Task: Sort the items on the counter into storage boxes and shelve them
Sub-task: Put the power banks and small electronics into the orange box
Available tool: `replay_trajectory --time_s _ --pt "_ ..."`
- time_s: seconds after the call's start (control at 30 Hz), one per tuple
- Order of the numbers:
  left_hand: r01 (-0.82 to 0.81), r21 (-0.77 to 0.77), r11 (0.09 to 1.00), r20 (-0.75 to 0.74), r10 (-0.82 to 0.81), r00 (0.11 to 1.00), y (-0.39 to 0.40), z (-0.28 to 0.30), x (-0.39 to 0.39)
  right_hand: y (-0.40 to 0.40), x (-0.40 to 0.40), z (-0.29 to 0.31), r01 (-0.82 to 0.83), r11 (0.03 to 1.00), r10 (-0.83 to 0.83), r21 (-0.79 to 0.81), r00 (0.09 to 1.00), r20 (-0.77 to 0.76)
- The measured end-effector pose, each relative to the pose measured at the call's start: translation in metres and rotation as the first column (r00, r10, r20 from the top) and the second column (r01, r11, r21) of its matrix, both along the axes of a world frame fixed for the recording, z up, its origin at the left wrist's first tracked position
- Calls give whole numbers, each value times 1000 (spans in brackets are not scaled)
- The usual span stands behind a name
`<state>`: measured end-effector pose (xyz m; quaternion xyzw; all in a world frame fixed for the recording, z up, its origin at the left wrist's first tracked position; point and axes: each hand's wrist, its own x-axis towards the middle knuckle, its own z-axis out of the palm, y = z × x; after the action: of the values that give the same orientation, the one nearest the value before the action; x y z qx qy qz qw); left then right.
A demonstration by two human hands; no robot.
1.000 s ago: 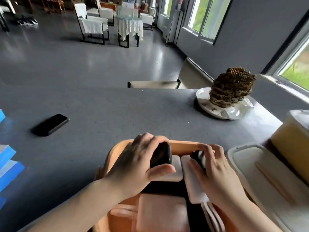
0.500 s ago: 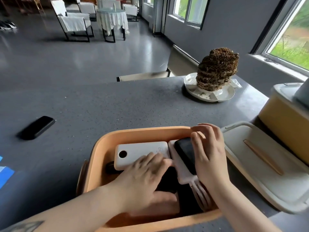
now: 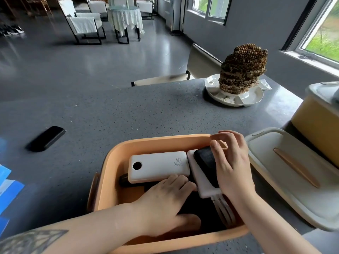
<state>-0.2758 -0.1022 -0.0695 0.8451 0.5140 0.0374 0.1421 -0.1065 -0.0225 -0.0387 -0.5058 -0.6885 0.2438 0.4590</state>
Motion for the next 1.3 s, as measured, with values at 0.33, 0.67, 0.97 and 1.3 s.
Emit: replay_trajectory --time_s 0.33,0.67,0.97,1.3 --pt "-797 267 541 849 258 460 12 52 -78 -2 -15 8 -200 979 193 33 969 151" --pt "-1000 -25 -17 618 786 -29 -23 -69 -246 33 -227 31 -655 752 609 72 733 304" --pt "-967 254 18 256 963 85 -19 -99 -267 62 -418 -35 -771 596 639 -223 288 713" --pt "-959 278 60 148 983 105 -20 -106 -268 70 -498 -77 -818 487 529 -307 -3 849"
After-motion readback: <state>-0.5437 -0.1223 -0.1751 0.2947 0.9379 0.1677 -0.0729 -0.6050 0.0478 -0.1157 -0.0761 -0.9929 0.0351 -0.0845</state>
